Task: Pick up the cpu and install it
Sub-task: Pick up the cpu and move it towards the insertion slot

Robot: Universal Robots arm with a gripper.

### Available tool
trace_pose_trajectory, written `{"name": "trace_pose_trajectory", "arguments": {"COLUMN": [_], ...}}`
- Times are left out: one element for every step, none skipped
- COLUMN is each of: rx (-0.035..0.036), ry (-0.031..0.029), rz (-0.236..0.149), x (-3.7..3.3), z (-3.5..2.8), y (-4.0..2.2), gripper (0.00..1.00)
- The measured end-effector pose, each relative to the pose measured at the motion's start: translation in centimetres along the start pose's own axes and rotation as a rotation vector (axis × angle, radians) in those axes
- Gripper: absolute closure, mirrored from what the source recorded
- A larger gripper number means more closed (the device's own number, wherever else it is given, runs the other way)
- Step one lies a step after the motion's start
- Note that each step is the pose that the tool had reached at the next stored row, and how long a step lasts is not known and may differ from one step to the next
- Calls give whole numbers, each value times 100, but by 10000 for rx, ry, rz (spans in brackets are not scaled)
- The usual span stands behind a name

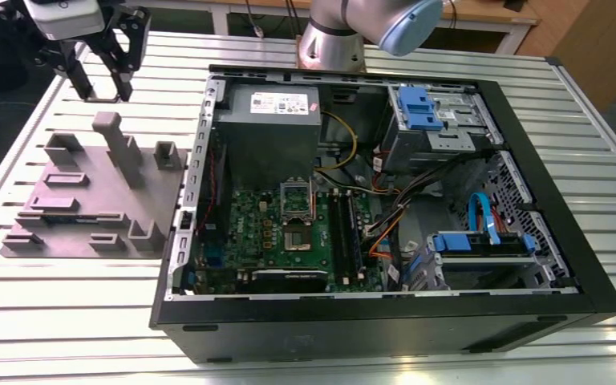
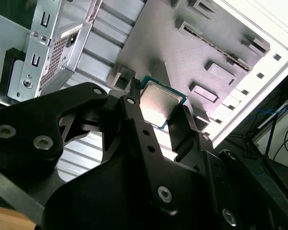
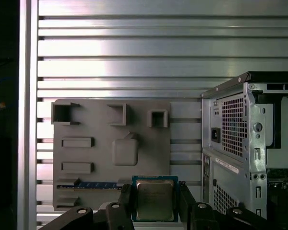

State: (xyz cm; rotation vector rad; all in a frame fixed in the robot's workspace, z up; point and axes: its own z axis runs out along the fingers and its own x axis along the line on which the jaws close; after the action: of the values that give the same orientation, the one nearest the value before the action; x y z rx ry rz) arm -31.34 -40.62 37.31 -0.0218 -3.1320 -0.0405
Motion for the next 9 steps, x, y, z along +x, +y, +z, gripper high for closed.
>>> {"name": "trace_pose_trajectory", "arguments": {"rx": [0, 0, 0, 0, 0, 0, 0, 0, 0], "ry": [0, 0, 0, 0, 1, 0, 0, -1, 0], "rz": [0, 0, 0, 0, 0, 0, 1, 0, 0], "x": [-1, -11, -22, -23, -23, -23, -24, -24, -29], "z": [1, 5, 9, 9, 9, 10, 10, 10, 10], "y": [0, 0, 0, 0, 0, 0, 0, 0, 0], "gripper": [53, 53, 53, 53, 53, 53, 53, 53, 53]}}
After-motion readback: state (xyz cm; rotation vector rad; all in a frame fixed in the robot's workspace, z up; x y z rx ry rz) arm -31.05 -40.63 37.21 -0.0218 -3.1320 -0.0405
